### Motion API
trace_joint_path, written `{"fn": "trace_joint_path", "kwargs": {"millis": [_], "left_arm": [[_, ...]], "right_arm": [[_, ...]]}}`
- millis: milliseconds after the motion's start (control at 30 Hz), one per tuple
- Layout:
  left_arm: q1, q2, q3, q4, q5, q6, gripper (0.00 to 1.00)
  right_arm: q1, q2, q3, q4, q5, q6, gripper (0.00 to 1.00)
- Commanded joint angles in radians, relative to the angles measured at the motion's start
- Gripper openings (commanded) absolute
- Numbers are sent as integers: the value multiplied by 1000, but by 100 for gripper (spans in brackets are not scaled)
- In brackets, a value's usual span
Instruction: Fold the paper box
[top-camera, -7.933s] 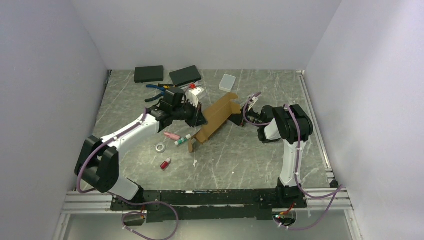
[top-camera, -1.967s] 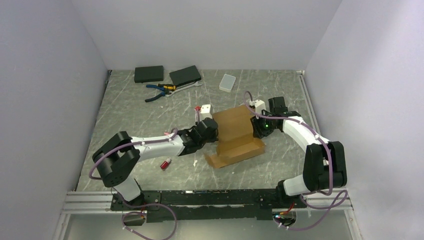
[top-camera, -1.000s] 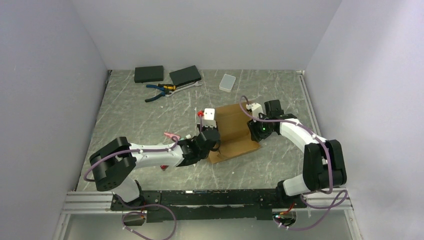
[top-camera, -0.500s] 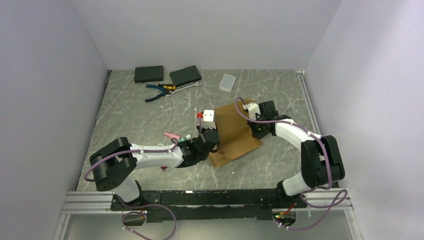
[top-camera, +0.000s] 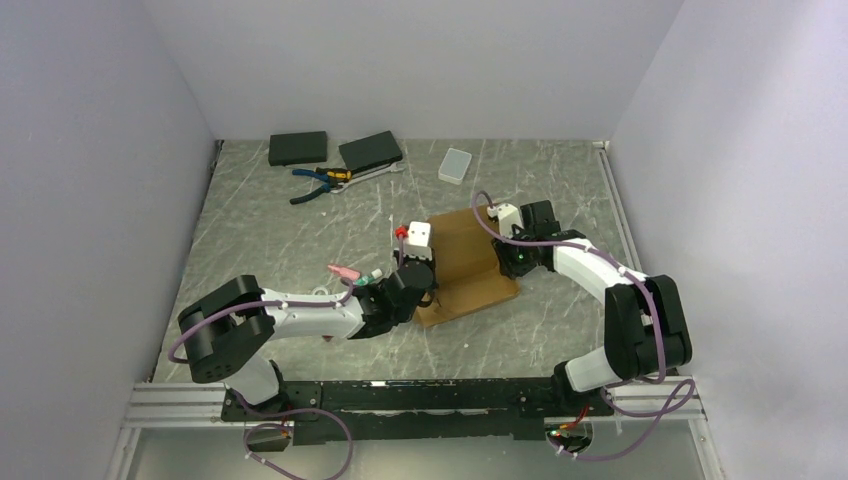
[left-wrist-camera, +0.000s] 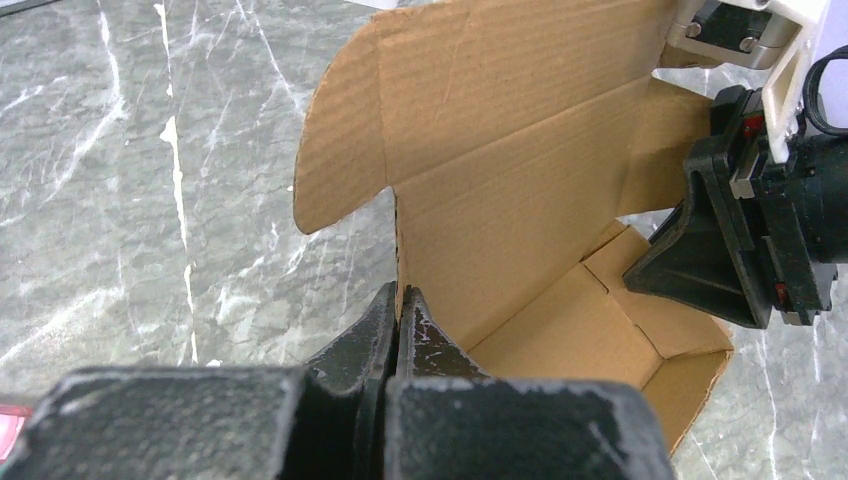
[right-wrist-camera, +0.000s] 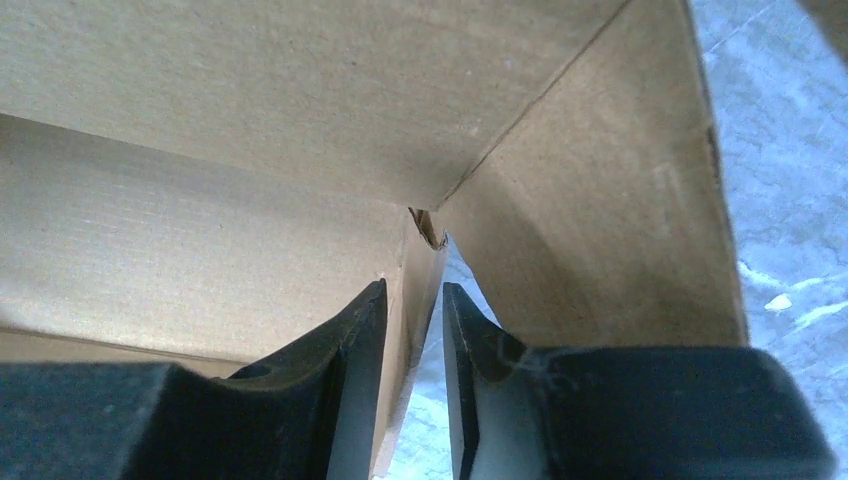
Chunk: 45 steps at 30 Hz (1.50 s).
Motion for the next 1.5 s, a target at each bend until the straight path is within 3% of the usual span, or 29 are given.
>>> {"fn": "trace_joint_path", "kwargs": {"millis": [0,167,400,600,700,967,1133,1267,1467], "left_arm": [[-5,-17,10,74,6,60,0],[-5,-11,11,85,7,80,0],[11,-33,-45,201,39,193,0],[50,-55,-104,299,123,275,0],[68,-65,-138,355,184,321,0],[81,-81,-196,455,284,419,0],[84,-76,-210,474,308,448,0],[87,-72,-214,486,334,478,0],[89,-67,-220,512,370,557,0]], "right_arm": [[-16,-27,7,19,-45,30,28],[-34,-40,15,0,-81,22,33],[-97,-204,26,-110,-248,-144,58],[-217,-390,18,-164,-420,-257,67],[-264,-443,4,-156,-464,-278,76],[-294,-411,10,-58,-494,-208,83],[-311,-376,74,-55,-573,-286,86],[-312,-307,207,-224,-672,-506,87],[-283,-173,402,-427,-662,-611,87]]}}
